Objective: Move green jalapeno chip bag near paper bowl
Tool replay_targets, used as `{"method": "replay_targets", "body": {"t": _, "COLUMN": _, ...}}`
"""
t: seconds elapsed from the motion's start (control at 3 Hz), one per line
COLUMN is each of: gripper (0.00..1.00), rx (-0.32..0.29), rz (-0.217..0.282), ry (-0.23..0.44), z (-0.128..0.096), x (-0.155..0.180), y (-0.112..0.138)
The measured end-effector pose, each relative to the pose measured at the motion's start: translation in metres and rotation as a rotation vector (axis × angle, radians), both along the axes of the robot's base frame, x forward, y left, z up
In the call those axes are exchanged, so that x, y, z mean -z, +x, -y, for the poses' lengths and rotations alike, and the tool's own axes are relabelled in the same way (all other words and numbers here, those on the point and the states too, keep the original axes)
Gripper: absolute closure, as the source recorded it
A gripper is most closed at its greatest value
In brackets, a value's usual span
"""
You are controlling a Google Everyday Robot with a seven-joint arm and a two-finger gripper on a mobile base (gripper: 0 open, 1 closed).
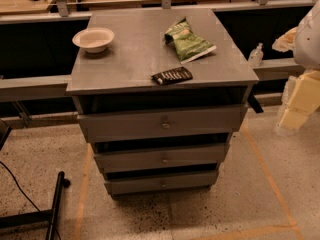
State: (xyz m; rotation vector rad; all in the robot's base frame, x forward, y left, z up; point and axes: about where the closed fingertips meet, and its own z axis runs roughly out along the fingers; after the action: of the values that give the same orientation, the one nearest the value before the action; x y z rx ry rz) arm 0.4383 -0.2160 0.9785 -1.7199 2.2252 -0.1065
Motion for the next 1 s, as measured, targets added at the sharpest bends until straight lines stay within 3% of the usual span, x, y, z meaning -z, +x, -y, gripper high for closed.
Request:
{"method": "replay_targets", "body": {"t": 0.33, "gripper": 0.00, "rx": 0.000, "rz": 0.000, "ry": 0.000, "z": 0.000, "x": 0.000, "y": 0.000}}
{"method": "replay_targets", "body": {"t": 0.67, "gripper": 0.00, "rx": 0.006, "rz": 0.025, "ry": 0.022, "z": 0.006, "x": 0.001, "y": 0.027}}
{"method": "replay_targets", "body": {"t": 1.0, "gripper": 0.00, "rx": 0.020, "rz": 0.044, "ry": 0.044, "z": 0.015, "x": 0.007, "y": 0.078}}
